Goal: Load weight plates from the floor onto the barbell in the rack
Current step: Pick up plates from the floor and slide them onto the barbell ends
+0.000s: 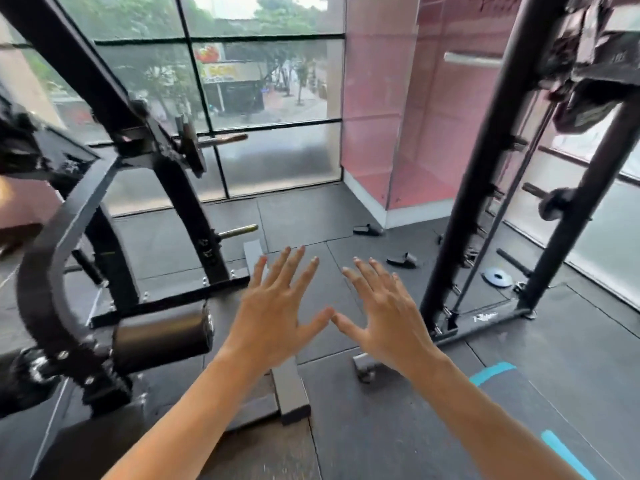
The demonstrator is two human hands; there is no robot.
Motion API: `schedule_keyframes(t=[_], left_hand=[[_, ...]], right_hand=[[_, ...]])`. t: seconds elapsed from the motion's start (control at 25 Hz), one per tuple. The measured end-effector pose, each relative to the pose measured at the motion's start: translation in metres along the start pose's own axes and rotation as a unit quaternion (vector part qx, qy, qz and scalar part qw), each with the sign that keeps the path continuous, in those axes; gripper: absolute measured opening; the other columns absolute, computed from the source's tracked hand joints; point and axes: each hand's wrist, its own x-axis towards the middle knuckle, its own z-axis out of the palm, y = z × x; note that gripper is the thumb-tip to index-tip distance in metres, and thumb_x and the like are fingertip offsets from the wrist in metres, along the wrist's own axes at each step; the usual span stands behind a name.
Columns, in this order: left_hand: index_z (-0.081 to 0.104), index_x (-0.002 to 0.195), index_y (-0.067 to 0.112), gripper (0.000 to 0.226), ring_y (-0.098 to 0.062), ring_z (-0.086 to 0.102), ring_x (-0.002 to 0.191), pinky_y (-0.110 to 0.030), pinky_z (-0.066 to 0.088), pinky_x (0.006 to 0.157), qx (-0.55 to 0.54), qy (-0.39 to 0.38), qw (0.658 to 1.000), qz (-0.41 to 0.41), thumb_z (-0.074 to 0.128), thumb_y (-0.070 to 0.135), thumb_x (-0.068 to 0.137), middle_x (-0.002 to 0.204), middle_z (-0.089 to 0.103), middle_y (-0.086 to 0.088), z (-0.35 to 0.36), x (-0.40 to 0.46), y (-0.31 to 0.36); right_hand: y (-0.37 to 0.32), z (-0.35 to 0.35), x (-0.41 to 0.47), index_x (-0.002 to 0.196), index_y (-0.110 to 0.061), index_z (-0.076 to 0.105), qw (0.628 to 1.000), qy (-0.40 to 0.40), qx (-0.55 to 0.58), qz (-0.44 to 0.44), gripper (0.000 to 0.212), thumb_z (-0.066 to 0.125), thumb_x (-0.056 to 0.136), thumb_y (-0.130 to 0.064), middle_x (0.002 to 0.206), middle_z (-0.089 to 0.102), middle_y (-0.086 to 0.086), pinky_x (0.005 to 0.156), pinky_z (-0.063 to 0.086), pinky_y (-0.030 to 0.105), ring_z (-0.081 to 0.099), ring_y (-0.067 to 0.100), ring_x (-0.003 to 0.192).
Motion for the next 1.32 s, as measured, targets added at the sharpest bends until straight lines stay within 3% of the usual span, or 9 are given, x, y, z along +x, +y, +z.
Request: schedule_keyframes(t=[0.28,0.8,1.04,1.32], left_hand=[[0.022,0.159,0.024,0.084,-0.02,0.005,0.156,-0.05,0.008,0.126,-0.028,-0.009,0.998,0.054,0.021,0.075,0.093,0.168,0.013,-0.002,0.119,0.202,-0.095],[0.02,0.16,0.023,0.083,-0.019,0.002,0.156,-0.049,0.006,0.126,-0.072,0.008,0.994,0.082,0.02,0.075,0.094,0.168,0.01,-0.002,0.278,0.583,-0.225],[0.029,0.157,0.021,0.081,-0.022,0.013,0.155,-0.052,0.013,0.125,-0.101,0.02,0.979,0.178,0.029,0.072,0.094,0.166,0.02,-0.005,0.396,0.777,-0.285],[0.028,0.158,0.021,0.081,-0.02,0.012,0.155,-0.049,0.012,0.125,-0.122,-0.011,0.952,0.279,0.031,0.072,0.095,0.167,0.019,-0.004,0.464,0.993,-0.313]], right_hand=[[0.111,0.079,0.175,0.151,-0.03,0.03,0.997,0.021,-0.018,0.067,0.08,0.029,0.086,-0.076,0.162,0.024,-0.003,0.119,0.024,0.053,0.016,0.02,0.151],[0.299,0.166,0.536,0.152,-0.034,0.025,0.995,-0.008,-0.03,0.094,0.078,0.031,0.086,-0.075,0.164,0.017,-0.007,0.121,0.019,0.052,0.008,0.015,0.152],[0.405,0.225,0.673,0.151,-0.03,0.031,0.979,0.033,-0.086,0.184,0.077,0.033,0.088,-0.074,0.162,0.024,-0.006,0.119,0.025,0.051,0.016,0.017,0.151],[0.509,0.245,0.834,0.15,-0.028,0.034,0.957,0.061,-0.094,0.266,0.077,0.029,0.089,-0.074,0.161,0.027,-0.003,0.116,0.028,0.053,0.02,0.019,0.15]])
